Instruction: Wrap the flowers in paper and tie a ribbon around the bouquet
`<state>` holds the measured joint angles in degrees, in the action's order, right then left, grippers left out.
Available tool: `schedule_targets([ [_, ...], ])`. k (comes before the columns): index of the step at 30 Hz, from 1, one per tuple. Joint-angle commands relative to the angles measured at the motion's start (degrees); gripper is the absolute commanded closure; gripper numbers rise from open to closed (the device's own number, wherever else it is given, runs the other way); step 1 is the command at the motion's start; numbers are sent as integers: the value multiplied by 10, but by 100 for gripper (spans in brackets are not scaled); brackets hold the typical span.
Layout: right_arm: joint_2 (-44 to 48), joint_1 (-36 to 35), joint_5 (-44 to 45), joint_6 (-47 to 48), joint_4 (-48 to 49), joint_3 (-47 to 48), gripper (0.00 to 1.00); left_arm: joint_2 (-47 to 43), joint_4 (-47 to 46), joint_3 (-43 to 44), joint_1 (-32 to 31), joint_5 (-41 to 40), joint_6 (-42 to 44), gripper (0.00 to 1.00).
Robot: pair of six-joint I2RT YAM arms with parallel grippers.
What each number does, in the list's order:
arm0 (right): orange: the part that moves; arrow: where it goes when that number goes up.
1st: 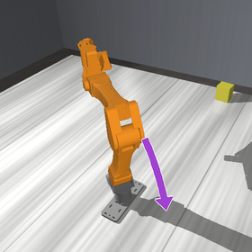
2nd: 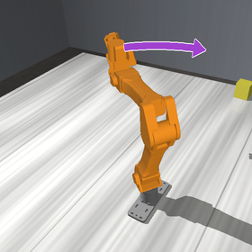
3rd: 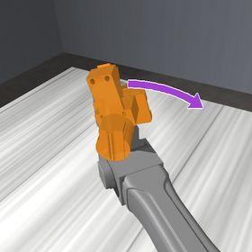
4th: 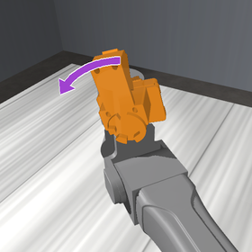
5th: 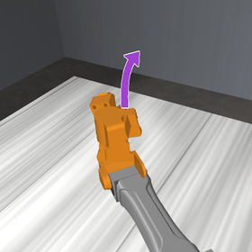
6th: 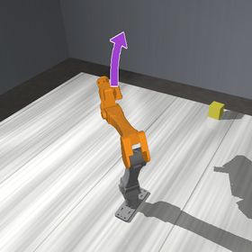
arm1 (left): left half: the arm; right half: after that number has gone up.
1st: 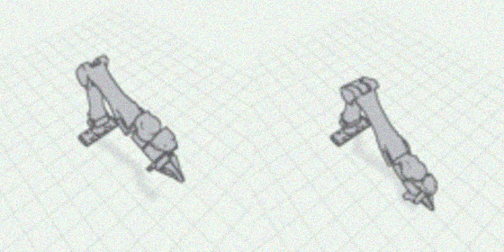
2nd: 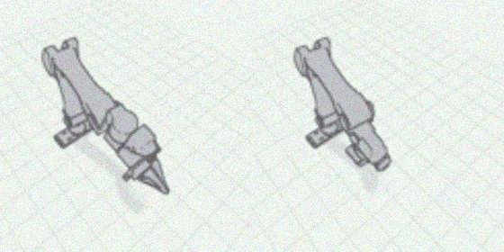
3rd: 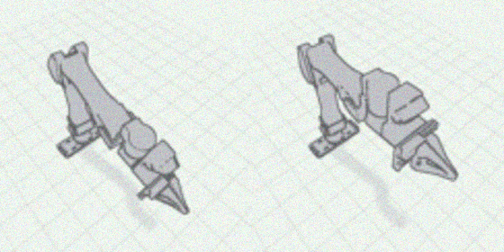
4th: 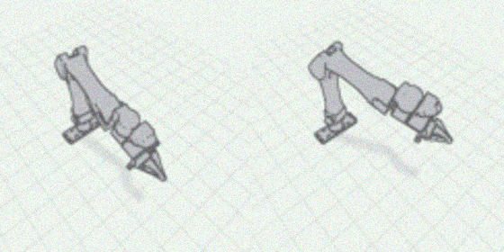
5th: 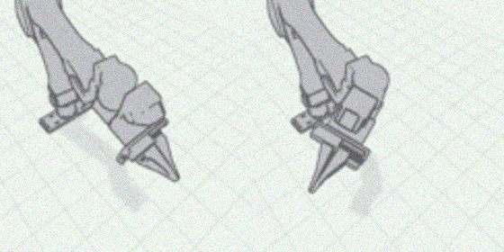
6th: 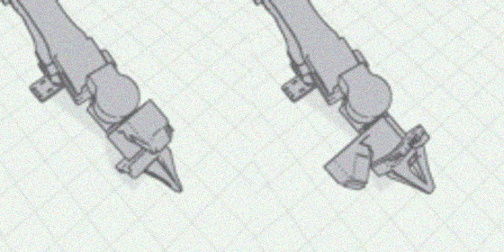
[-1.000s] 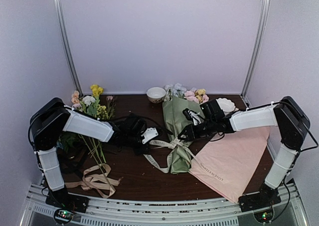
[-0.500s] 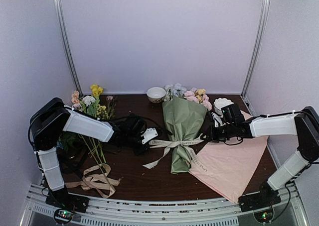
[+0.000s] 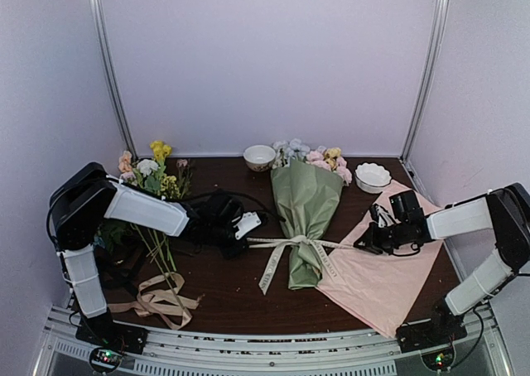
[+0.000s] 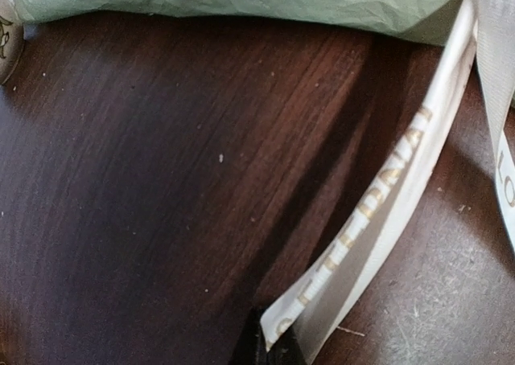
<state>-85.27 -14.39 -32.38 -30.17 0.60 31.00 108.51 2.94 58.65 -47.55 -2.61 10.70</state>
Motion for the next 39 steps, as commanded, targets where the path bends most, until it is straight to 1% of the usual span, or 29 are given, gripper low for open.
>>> schedule_targets([
  [1, 12, 29, 36, -26, 4, -24, 100, -7, 66, -28, 34, -41, -33, 100],
  [5, 30, 30, 48, -26, -14, -23, 100, -31, 50, -60, 35, -33, -57, 100],
  [9, 93, 30, 94, 3, -95, -9, 100, -55, 44, -82, 35, -14, -81, 100],
  [12, 105, 39, 126, 32, -139, 1, 100, -57, 34, -92, 35, -11, -85, 100],
  [19, 95, 66, 118, 52, -154, 9, 100, -60, 40, -103, 35, -18, -95, 100],
  [24, 95, 68, 125, 62, -165, 13, 100, -65, 31, -118, 35, -17, -99, 100],
  [28, 93, 68, 126, 64, -168, 16, 100, -66, 29, -115, 35, 1, -98, 100],
  [30, 94, 68, 124, 70, -167, 21, 100, -72, 24, -110, 32, 34, -84, 100],
  [31, 97, 68, 118, 77, -171, 28, 95, -81, 16, -111, 27, 49, -74, 94],
  [32, 103, 67, 110, 84, -177, 36, 71, -92, 7, -111, 20, 60, -65, 65],
  [33, 118, 67, 101, 93, -183, 45, 23, -103, -2, -112, 12, 67, -59, 36],
  [34, 135, 67, 101, 94, -188, 54, 3, -116, -10, -111, 8, 69, -57, 9],
  [35, 154, 68, 103, 94, -187, 61, 0, -127, -15, -109, 8, 69, -57, 3],
  [39, 229, 70, 120, 91, -163, 86, 0, -176, -12, -90, 9, 80, -50, 2],
])
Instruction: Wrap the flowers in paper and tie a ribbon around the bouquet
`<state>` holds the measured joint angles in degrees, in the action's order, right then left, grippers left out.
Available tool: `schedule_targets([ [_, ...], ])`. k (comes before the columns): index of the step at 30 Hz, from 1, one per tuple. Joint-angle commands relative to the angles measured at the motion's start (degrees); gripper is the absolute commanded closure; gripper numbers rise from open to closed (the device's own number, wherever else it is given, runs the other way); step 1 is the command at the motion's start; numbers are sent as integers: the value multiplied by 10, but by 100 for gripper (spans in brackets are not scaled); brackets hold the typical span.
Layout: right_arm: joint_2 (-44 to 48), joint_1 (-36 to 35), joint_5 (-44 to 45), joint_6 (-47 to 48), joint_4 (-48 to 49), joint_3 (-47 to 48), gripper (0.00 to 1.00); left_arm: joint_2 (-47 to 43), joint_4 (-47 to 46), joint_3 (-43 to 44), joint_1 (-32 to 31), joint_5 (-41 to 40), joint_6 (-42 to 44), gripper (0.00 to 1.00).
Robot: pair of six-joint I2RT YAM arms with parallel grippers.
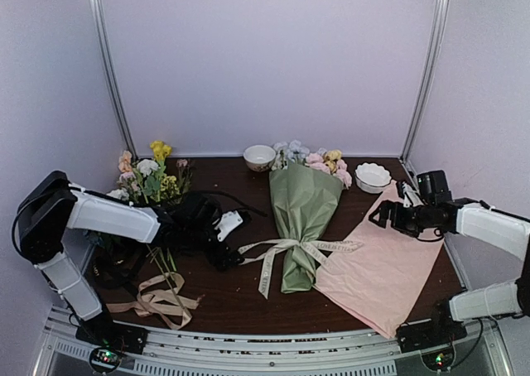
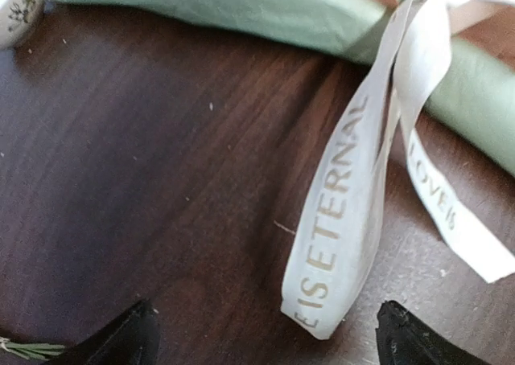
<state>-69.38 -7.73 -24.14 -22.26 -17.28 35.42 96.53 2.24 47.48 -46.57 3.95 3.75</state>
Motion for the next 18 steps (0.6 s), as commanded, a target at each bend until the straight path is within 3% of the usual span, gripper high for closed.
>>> schedule_targets([
  [1, 83, 5, 44, 14, 22, 47, 0, -67, -1, 28, 1, 20, 18, 2],
  [5, 128, 14, 76, 20, 63, 50, 0, -111, 6, 55, 47, 1, -50, 2],
  [9, 183, 27, 124, 28, 149, 10, 0, -168, -1, 37, 131, -96, -147, 2],
  [12, 217, 34, 218, 45, 210, -36, 0, -238, -36, -21, 171, -213, -168, 2],
  [15, 243, 37, 339, 46, 284, -100, 0, -296, -44, -60, 216, -274, -173, 2],
  [18, 252, 37, 384, 66, 394, -165, 0, -334, -56, -96, 247, -326, -164, 2],
])
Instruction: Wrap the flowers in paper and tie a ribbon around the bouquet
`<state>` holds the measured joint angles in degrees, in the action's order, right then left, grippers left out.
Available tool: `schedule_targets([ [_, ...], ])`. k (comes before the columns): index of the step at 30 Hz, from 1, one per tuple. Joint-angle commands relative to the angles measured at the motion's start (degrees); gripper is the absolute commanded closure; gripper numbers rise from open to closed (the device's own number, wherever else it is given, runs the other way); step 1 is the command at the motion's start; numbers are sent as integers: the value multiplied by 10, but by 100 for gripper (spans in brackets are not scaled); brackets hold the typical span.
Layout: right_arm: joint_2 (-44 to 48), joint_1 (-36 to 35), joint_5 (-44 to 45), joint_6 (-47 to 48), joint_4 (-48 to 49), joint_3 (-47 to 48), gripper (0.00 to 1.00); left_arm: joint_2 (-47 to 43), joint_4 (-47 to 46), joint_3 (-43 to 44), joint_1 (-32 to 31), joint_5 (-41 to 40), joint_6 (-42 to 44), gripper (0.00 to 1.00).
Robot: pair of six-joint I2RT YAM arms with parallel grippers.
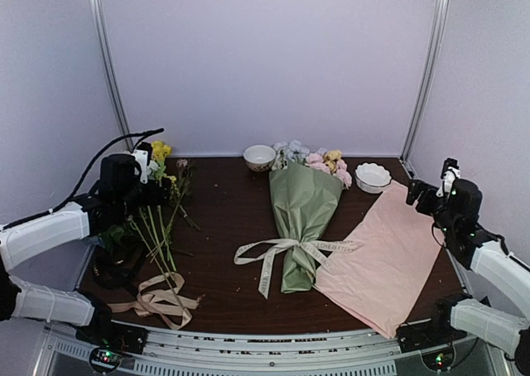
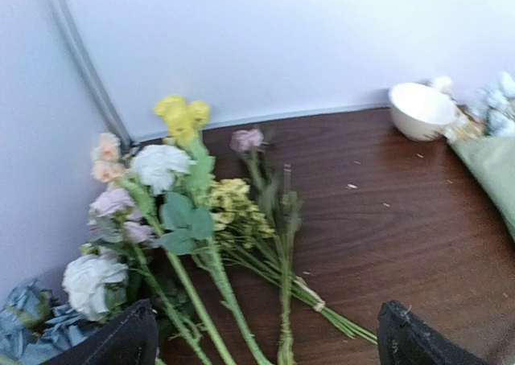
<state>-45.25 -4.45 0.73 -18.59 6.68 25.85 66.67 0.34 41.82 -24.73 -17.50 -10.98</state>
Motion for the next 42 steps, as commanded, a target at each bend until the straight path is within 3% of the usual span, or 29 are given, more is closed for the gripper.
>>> schedule_targets([
  [1, 9, 5, 138, 36, 186, -87, 0, -45, -49, -54, 39, -130, -13, 2],
  [7, -34, 5, 174, 54, 319, -161, 0, -101, -138, -152, 81, -220, -11, 2],
  [10, -64, 4, 205, 53, 314, -156, 0, -124, -207, -192, 82, -264, 40, 2],
  [13, -90, 5, 225, 30, 325, -153, 0, -116, -333, -246, 83, -276, 111, 2],
  [17, -120, 5, 220, 38, 397, -173, 0, -60, -427, -298, 83, -261, 122, 2],
  [19, -133, 5, 229, 40, 432, -183, 0, -57, -403, -286, 87, -234, 112, 2],
  [24, -159, 5, 232, 46, 428, -161, 0, -10, -570, -321, 94, -209, 150, 2],
  [27, -175, 5, 222, 69, 450, -158, 0, 24, -624, -320, 94, -191, 170, 2],
  [33, -205, 5, 222, 101, 491, -154, 0, 42, -593, -292, 115, -154, 177, 2],
  [36, -275, 5, 207, 119, 619, -169, 0, 28, -586, -300, 147, -114, 156, 2],
  [39, -287, 5, 168, 133, 619, -171, 0, 18, -571, -301, 175, -74, 137, 2],
  [42, -334, 5, 173, 137, 702, -185, 0, 23, -574, -299, 176, -49, 148, 2],
])
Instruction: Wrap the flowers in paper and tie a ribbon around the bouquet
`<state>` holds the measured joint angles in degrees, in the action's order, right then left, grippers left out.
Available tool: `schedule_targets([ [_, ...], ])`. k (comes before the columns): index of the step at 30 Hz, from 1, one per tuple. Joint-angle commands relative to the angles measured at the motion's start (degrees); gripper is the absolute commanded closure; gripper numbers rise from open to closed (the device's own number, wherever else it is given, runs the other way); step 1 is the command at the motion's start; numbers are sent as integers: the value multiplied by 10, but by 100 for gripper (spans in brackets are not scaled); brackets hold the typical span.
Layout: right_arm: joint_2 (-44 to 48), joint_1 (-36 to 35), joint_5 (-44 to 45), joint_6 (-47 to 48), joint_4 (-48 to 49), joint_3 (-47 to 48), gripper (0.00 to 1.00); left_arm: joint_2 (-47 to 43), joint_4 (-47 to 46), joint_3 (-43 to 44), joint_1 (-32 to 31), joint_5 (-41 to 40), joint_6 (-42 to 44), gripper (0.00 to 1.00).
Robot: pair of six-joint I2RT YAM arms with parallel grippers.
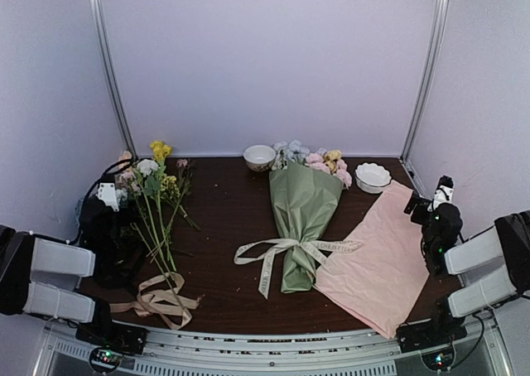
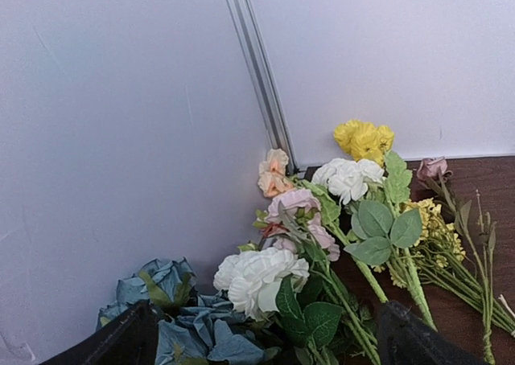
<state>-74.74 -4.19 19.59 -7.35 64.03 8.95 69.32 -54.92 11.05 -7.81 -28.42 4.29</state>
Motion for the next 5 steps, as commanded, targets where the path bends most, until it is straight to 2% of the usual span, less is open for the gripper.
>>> schedule_targets([
  [1, -38, 2, -27, 27, 126, -18, 0, -3, -20, 10, 7, 58, -4, 2],
  [3, -23, 2, -15, 16, 91, -12, 0, -2, -26, 8, 8, 60, -2, 2],
  [5, -34, 2, -9, 21, 105, -11, 0, 2, -30, 9, 8, 64, 5, 2],
])
